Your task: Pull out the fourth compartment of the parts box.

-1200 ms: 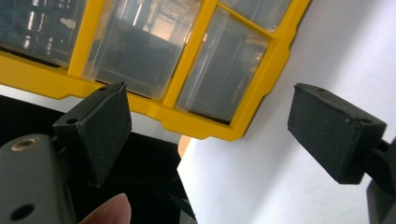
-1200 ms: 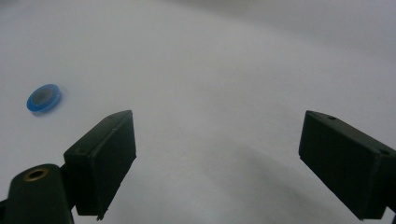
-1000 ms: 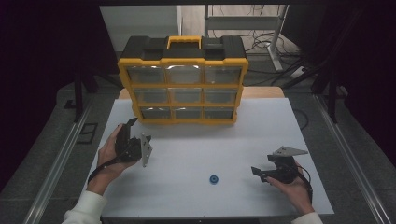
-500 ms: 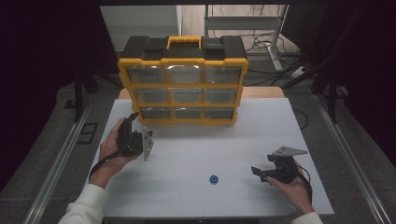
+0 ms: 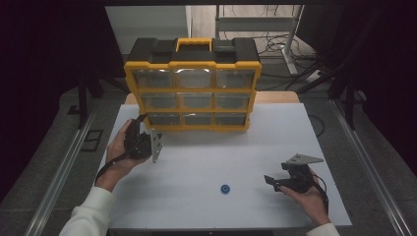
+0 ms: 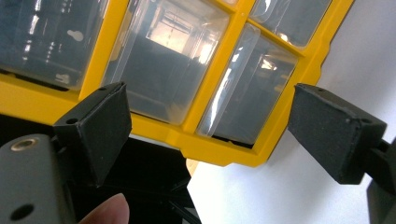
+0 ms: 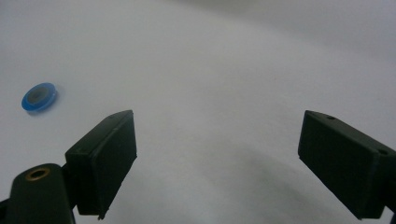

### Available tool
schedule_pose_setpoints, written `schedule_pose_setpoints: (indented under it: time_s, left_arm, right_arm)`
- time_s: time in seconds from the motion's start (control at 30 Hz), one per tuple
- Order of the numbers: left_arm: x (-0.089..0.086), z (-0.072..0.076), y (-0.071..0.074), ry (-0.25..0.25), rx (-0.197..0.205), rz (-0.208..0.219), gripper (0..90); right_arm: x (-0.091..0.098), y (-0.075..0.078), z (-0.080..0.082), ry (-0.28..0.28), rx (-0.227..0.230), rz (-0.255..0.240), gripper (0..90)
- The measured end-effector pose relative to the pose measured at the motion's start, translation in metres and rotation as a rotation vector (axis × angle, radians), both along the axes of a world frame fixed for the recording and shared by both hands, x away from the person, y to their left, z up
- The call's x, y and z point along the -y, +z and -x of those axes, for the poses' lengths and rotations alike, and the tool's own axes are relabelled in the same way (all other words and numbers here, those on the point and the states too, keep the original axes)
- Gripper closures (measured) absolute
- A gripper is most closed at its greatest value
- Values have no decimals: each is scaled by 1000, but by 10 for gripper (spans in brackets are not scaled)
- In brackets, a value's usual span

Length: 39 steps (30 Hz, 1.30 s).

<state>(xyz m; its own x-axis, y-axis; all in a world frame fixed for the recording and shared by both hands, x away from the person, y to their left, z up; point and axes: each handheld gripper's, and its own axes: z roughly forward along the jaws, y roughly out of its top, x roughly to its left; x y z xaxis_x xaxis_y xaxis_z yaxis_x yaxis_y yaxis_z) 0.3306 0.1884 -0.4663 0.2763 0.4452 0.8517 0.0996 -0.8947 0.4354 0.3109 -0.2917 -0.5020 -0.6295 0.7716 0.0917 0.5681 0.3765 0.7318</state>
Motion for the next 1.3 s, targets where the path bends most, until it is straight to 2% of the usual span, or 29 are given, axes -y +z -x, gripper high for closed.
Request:
schedule_pose_setpoints:
  time_s: [0.1,0.27,0.33,0.47,0.63,0.73,0.93,1.03,1.3]
  left_arm:
    - [0,-3,0,3,-3,10,141]
    - [0,-7,2,9,0,-6,141]
    - [0,-9,4,9,4,7,142]
    - [-2,-12,8,14,6,6,142]
    - [-3,-14,12,22,13,-9,141]
    - [-3,-16,13,22,27,5,141]
    - [-6,-19,17,32,26,1,138]
    - [-6,-22,19,34,33,20,139]
    - [-4,-29,22,32,35,23,141]
  right_arm:
    - [0,0,0,5,0,2,121]
    - [0,-1,0,7,-4,6,121]
    - [0,-1,0,6,-3,7,121]
    - [1,0,0,0,-2,2,121]
    - [0,0,0,-2,-4,5,121]
    - [0,0,0,0,-3,7,121]
    - [0,0,0,0,2,7,122]
    - [0,0,0,2,2,9,122]
    - [0,0,0,5,3,12,122]
